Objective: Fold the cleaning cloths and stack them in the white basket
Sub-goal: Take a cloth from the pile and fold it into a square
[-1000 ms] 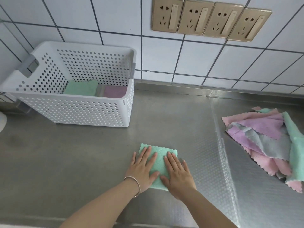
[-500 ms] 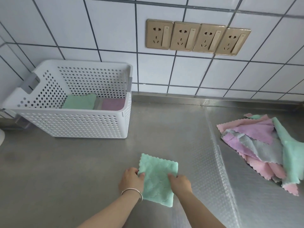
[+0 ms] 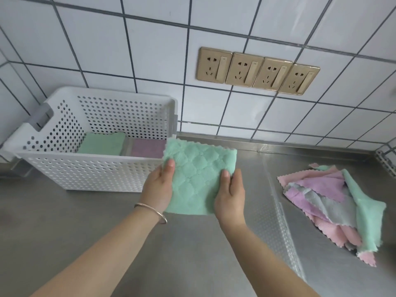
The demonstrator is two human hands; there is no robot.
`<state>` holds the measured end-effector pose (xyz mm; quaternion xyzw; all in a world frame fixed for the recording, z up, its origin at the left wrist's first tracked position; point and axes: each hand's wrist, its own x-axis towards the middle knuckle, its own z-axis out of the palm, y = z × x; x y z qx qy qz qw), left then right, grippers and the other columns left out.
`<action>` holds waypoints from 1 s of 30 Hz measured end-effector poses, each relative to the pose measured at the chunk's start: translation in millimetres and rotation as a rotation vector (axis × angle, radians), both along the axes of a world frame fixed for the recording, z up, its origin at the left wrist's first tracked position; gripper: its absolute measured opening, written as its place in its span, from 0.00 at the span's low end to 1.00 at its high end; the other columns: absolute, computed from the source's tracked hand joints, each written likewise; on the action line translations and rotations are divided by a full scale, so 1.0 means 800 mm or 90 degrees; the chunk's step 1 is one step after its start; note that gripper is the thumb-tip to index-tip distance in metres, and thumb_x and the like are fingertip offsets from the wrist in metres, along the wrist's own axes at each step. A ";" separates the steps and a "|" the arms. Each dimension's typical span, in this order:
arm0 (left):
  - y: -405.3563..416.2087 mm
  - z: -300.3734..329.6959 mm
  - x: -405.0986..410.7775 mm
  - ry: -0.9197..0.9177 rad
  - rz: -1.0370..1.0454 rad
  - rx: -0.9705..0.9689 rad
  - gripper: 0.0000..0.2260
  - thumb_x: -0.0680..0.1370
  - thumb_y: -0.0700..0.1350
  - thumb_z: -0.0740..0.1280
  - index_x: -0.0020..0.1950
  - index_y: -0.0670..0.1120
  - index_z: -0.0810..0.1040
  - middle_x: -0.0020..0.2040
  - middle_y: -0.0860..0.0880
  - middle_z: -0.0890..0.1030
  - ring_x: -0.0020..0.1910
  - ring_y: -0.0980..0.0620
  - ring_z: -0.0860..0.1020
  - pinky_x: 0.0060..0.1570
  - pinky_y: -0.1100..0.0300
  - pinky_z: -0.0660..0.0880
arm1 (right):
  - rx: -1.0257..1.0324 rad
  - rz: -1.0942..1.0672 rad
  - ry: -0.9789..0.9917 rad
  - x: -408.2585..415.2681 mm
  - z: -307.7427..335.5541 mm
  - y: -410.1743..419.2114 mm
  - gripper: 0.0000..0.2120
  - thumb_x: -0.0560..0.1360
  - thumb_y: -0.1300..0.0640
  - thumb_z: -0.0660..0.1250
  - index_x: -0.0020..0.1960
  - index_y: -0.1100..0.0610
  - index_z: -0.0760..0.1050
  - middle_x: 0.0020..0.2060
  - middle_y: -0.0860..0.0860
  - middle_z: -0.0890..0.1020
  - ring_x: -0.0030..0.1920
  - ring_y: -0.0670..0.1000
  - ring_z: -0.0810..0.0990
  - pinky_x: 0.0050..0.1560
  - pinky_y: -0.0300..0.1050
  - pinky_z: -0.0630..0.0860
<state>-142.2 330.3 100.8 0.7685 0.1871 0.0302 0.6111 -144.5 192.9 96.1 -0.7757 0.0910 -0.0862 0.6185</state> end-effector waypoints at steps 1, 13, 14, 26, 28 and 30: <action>0.010 0.020 0.006 -0.042 0.021 0.044 0.15 0.80 0.56 0.53 0.46 0.52 0.75 0.43 0.52 0.73 0.48 0.52 0.70 0.44 0.63 0.66 | -0.003 0.007 -0.029 0.009 0.015 0.012 0.13 0.81 0.56 0.53 0.38 0.57 0.63 0.30 0.47 0.68 0.28 0.41 0.64 0.29 0.33 0.65; 0.178 0.073 0.134 -0.099 0.043 0.273 0.17 0.82 0.52 0.52 0.45 0.40 0.70 0.39 0.43 0.72 0.43 0.45 0.72 0.41 0.58 0.61 | -0.018 0.083 0.008 0.165 0.069 0.156 0.16 0.80 0.50 0.57 0.35 0.54 0.64 0.31 0.46 0.69 0.32 0.46 0.68 0.29 0.33 0.65; 0.193 0.067 0.147 -0.067 0.017 0.304 0.15 0.82 0.50 0.52 0.45 0.41 0.70 0.40 0.42 0.72 0.45 0.43 0.73 0.41 0.58 0.61 | -0.048 0.097 0.045 0.181 0.064 0.164 0.16 0.79 0.50 0.58 0.34 0.54 0.64 0.31 0.47 0.70 0.34 0.48 0.69 0.31 0.37 0.66; 0.276 -0.032 0.245 0.382 -0.244 0.422 0.19 0.79 0.50 0.60 0.57 0.34 0.75 0.49 0.40 0.79 0.50 0.42 0.80 0.55 0.51 0.77 | -0.665 0.255 0.287 0.260 -0.006 0.249 0.17 0.77 0.68 0.55 0.66 0.64 0.64 0.59 0.58 0.75 0.57 0.57 0.77 0.46 0.46 0.73; 0.273 -0.043 0.252 0.416 -0.301 0.482 0.20 0.79 0.52 0.61 0.57 0.36 0.76 0.50 0.41 0.81 0.48 0.44 0.79 0.55 0.53 0.76 | -0.731 0.271 0.323 0.271 -0.019 0.249 0.18 0.77 0.67 0.55 0.67 0.64 0.62 0.60 0.57 0.74 0.59 0.58 0.76 0.49 0.46 0.74; 0.264 -0.053 0.259 0.436 -0.343 0.538 0.20 0.78 0.53 0.61 0.59 0.37 0.75 0.54 0.42 0.81 0.50 0.45 0.79 0.54 0.55 0.75 | -0.770 0.280 0.353 0.276 -0.027 0.247 0.20 0.77 0.66 0.56 0.69 0.64 0.61 0.62 0.57 0.73 0.60 0.58 0.75 0.51 0.47 0.74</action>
